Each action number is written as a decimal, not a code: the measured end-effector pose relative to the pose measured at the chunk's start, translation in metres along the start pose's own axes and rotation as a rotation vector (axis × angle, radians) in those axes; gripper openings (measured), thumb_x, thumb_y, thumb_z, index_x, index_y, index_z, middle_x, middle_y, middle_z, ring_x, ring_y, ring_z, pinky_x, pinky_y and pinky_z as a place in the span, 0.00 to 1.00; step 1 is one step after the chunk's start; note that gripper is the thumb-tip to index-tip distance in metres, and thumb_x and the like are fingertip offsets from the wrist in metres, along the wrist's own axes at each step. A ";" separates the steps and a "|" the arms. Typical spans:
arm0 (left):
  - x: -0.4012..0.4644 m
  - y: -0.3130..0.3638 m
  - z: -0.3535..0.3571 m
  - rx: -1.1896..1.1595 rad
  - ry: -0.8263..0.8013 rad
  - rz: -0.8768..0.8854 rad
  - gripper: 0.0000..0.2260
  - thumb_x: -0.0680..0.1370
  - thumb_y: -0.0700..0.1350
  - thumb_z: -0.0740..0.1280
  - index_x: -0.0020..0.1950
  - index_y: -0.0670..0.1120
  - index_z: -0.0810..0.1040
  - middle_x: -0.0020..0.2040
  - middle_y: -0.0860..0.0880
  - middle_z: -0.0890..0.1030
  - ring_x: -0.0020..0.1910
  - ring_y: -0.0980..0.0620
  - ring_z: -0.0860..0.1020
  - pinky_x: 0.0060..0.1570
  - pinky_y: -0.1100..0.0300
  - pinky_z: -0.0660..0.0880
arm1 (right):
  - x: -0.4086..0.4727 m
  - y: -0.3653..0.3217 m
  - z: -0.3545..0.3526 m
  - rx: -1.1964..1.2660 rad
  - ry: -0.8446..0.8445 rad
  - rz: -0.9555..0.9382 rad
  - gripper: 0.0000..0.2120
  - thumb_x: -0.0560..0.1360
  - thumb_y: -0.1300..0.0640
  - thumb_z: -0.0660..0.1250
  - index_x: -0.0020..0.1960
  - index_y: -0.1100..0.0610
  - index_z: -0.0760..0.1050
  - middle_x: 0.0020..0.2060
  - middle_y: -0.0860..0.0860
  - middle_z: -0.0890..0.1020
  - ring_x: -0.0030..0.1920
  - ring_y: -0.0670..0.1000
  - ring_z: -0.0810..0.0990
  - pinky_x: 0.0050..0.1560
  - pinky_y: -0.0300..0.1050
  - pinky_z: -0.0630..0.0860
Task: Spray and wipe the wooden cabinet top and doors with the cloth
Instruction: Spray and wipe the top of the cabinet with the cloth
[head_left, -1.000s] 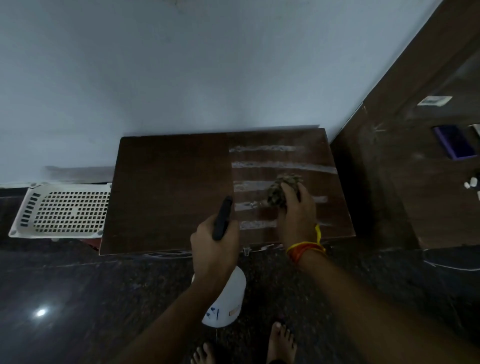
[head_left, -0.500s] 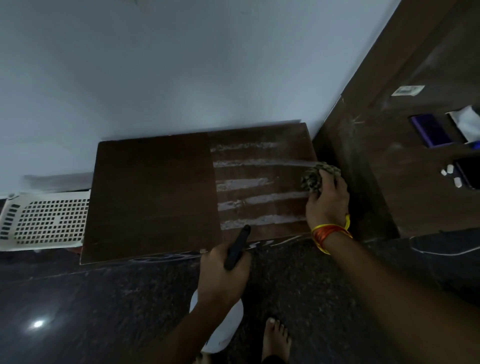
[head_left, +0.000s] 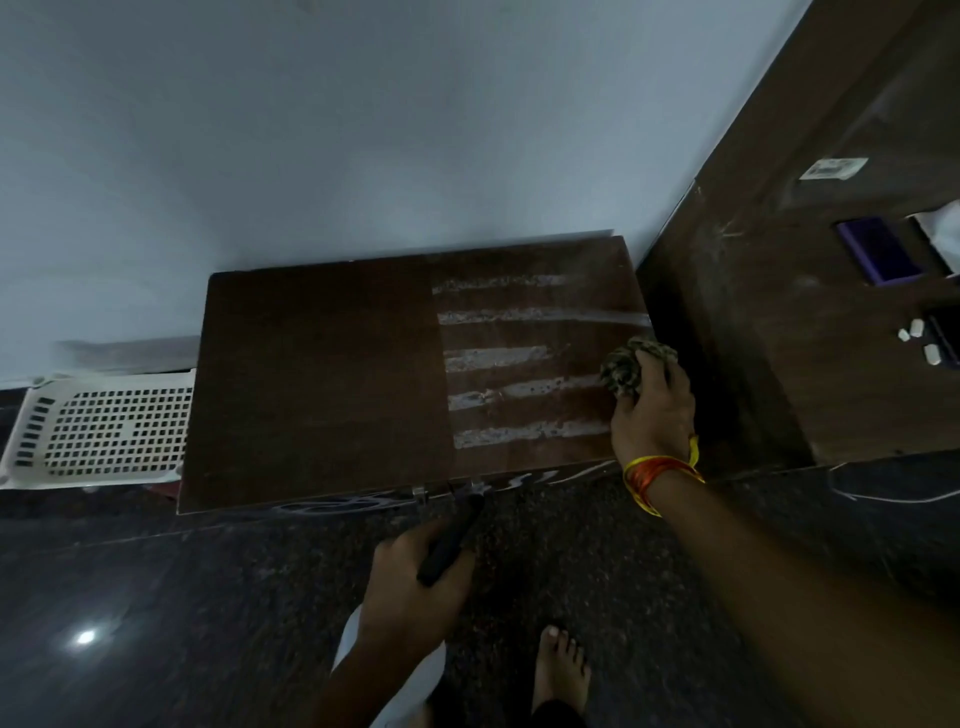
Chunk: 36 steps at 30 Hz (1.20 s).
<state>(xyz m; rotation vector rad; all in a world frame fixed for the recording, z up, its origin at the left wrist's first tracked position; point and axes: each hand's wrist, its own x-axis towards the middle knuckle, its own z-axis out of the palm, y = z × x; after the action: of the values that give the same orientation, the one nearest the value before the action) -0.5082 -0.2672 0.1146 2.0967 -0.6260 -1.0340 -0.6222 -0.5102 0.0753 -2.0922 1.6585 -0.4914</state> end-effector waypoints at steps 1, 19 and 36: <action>-0.001 -0.002 -0.004 -0.015 0.016 -0.005 0.14 0.69 0.51 0.64 0.39 0.40 0.78 0.30 0.39 0.76 0.24 0.53 0.68 0.27 0.62 0.63 | -0.002 -0.003 0.002 -0.005 -0.011 -0.002 0.25 0.74 0.64 0.64 0.70 0.53 0.67 0.71 0.61 0.64 0.68 0.66 0.64 0.68 0.60 0.64; 0.027 0.000 -0.027 -0.333 0.333 -0.031 0.08 0.80 0.38 0.65 0.45 0.34 0.75 0.35 0.28 0.71 0.30 0.34 0.71 0.31 0.44 0.71 | -0.082 -0.034 0.082 -0.340 -0.393 -0.320 0.28 0.79 0.50 0.58 0.77 0.50 0.53 0.76 0.59 0.51 0.76 0.64 0.47 0.74 0.61 0.46; 0.060 0.025 -0.021 -0.321 0.390 -0.119 0.07 0.79 0.40 0.64 0.44 0.37 0.76 0.34 0.33 0.73 0.32 0.41 0.72 0.33 0.42 0.75 | -0.089 -0.040 0.092 -0.401 -0.431 -0.376 0.31 0.75 0.49 0.67 0.74 0.49 0.59 0.74 0.60 0.60 0.73 0.66 0.58 0.70 0.63 0.57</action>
<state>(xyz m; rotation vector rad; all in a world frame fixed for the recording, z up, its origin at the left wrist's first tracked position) -0.4603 -0.3152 0.1140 1.9860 -0.1325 -0.7018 -0.5612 -0.4060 0.0177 -2.5845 1.1881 0.2049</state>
